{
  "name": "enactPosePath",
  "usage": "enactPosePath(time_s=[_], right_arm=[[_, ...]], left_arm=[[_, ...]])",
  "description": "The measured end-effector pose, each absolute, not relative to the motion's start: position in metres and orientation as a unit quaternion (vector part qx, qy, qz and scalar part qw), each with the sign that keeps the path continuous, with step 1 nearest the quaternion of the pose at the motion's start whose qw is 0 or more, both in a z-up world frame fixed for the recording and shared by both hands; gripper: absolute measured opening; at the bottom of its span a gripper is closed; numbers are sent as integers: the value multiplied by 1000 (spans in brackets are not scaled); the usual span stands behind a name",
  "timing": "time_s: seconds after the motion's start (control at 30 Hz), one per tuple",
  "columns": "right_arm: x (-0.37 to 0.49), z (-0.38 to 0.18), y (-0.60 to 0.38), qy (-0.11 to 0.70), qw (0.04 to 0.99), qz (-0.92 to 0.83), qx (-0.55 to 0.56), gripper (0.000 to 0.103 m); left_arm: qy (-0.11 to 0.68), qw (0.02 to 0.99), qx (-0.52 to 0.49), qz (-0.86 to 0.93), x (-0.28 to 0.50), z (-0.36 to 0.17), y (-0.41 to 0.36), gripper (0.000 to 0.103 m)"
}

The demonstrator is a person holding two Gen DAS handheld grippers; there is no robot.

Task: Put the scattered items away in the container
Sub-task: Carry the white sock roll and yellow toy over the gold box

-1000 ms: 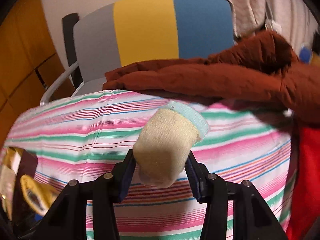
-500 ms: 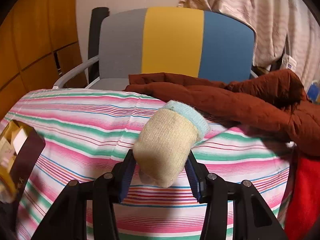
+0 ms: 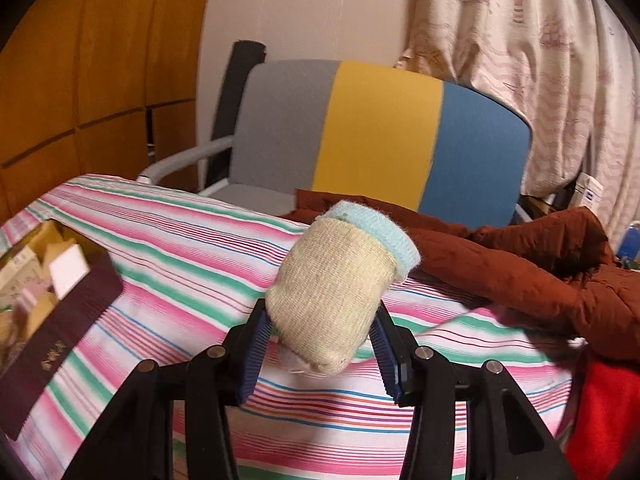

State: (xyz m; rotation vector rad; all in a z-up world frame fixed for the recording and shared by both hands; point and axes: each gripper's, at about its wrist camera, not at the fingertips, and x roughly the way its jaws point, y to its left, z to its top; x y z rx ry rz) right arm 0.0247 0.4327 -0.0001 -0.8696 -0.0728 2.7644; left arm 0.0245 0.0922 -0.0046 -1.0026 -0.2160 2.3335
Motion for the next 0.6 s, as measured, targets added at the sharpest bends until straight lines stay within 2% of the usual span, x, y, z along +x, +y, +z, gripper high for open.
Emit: enactPosePath(time_s=[0.13,0.33,0.6], right_arm=[[22,1,409,-26,88,942,-322,49],[34,22,353,17,4,944,-328,49],[43,22,252,29,-99,930,-352,50]], left_arm=[[-104,264,-379,881,26,-9,62,23],[-136,232,-385,883,21,-15,22,23],[-142,228,-383,884,17,-16,-1,23]])
